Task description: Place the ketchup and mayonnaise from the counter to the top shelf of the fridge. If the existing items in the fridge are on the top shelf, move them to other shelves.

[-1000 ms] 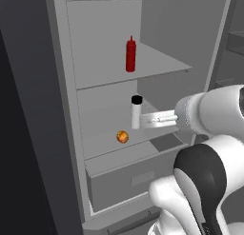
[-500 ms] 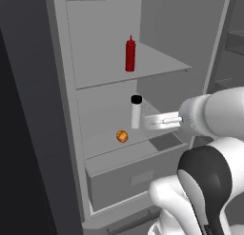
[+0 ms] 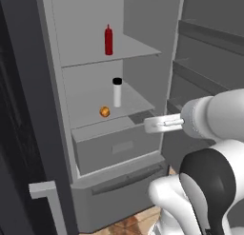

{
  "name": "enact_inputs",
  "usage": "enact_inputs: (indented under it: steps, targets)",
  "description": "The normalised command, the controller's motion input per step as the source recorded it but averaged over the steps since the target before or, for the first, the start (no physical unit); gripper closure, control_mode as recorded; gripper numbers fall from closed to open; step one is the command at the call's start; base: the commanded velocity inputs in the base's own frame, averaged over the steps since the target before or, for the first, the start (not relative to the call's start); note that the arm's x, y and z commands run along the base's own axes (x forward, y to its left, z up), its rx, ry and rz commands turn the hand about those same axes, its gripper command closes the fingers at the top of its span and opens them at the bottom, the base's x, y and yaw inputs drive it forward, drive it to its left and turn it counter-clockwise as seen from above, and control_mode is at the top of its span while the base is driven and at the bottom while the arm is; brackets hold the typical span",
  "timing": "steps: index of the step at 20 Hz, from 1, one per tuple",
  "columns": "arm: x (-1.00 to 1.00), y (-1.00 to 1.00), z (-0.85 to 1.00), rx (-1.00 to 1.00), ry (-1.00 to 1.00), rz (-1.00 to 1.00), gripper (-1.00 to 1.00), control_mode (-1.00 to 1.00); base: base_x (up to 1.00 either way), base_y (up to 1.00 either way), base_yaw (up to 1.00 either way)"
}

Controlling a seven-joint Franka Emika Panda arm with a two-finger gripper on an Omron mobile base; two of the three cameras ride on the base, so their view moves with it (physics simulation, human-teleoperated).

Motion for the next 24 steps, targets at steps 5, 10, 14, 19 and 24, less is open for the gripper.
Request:
enact_inputs:
  steps: [5, 10, 14, 19, 24]
  targets:
    - [0.00, 0.00, 0.00, 0.00, 0.00, 0.00, -1.00, 1.00, -1.00, 0.00, 0.00]
    - [0.00, 0.00, 0.00, 0.00, 0.00, 0.00, -1.00, 1.00, -1.00, 0.00, 0.07]
    - [0.00, 0.00, 0.00, 0.00, 0.00, 0.00, -1.00, 1.00, -1.00, 0.00, 0.24]
    - [0.00, 0.00, 0.00, 0.00, 0.00, 0.00, -1.00, 1.00, -1.00, -0.01, 0.46]
    - [0.00, 0.00, 0.00, 0.00, 0.00, 0.00, -1.00, 1.00, -1.00, -0.04, 0.62]
